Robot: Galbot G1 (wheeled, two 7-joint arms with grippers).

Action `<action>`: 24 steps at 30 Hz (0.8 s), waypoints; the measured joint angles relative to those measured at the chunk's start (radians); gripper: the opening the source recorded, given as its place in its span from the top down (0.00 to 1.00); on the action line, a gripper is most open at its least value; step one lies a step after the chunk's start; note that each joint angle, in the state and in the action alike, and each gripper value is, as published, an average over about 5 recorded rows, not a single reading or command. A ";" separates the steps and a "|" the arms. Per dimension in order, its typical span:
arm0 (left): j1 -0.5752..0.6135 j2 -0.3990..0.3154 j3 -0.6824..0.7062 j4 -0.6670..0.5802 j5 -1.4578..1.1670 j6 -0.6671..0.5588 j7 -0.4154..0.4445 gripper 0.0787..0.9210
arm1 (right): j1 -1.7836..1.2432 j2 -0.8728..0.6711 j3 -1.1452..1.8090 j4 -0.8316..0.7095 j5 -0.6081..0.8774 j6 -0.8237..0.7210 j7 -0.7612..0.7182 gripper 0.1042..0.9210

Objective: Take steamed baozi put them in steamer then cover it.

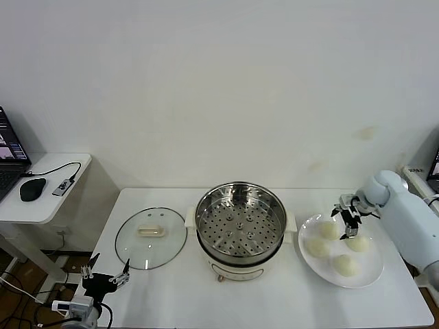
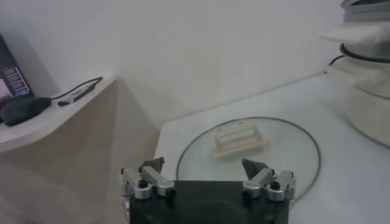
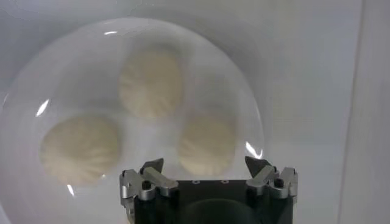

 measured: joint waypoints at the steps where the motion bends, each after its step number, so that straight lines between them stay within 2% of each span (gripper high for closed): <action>1: 0.000 -0.001 0.000 0.001 0.000 0.000 0.000 0.12 | 0.000 0.005 0.001 -0.006 -0.005 0.001 0.004 0.12; 18: -0.004 -0.007 0.002 0.014 0.000 -0.007 0.000 0.12 | 0.010 0.045 0.002 -0.067 -0.033 0.000 0.037 0.12; 24: -0.005 -0.008 0.005 0.016 0.000 -0.007 0.001 0.12 | 0.009 0.048 0.002 -0.075 -0.030 -0.003 0.038 0.22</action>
